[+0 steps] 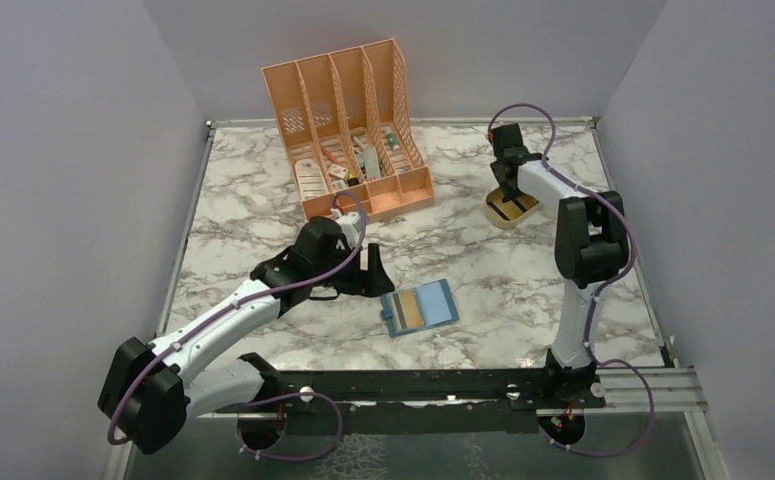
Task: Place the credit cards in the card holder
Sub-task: Pick up the credit card from the storage box.
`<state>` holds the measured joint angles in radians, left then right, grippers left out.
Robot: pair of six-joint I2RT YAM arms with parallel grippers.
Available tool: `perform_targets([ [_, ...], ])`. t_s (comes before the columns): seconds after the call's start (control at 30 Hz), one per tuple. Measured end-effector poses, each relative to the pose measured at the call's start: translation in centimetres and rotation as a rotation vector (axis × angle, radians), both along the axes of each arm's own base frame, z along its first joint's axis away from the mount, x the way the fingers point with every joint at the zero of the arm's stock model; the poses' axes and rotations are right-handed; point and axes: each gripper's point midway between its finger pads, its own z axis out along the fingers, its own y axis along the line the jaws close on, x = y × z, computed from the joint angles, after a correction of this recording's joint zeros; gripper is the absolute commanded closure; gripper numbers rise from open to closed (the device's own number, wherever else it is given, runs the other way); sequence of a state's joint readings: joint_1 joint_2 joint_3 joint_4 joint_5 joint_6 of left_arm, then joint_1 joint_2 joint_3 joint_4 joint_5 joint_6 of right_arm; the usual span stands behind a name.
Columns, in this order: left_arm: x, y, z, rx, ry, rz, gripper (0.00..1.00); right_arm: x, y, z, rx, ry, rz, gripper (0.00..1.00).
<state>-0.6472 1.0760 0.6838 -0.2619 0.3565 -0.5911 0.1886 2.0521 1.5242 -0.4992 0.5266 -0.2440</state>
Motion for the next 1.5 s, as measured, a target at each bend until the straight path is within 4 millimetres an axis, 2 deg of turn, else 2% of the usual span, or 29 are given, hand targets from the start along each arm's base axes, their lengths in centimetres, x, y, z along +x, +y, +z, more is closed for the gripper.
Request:
perform_targets([
  [0.63, 0.1, 0.0, -1.1, 0.029, 0.015, -0.012, 0.25, 0.8, -0.6, 0.9, -0.048, -0.042, -0.014, 0.79],
  [1.0, 0.1, 0.0, -1.1, 0.029, 0.016, -0.012, 0.25, 0.9, -0.6, 1.2, -0.044, -0.050, -0.016, 0.87],
  [1.2, 0.0, 0.1, -1.3, 0.032, 0.020, -0.012, 0.25, 0.9, -0.6, 2.2, -0.038, -0.067, -0.016, 0.82],
  [1.33, 0.0, 0.1, -1.1, 0.027, 0.014, -0.012, 0.25, 1.0, -0.6, 2.6, -0.039, -0.074, -0.013, 0.89],
  [1.5, -0.2, 0.2, -0.8, 0.019, 0.003, -0.011, 0.25, 0.8, -0.5, 2.5, -0.034, -0.065, -0.008, 0.89],
])
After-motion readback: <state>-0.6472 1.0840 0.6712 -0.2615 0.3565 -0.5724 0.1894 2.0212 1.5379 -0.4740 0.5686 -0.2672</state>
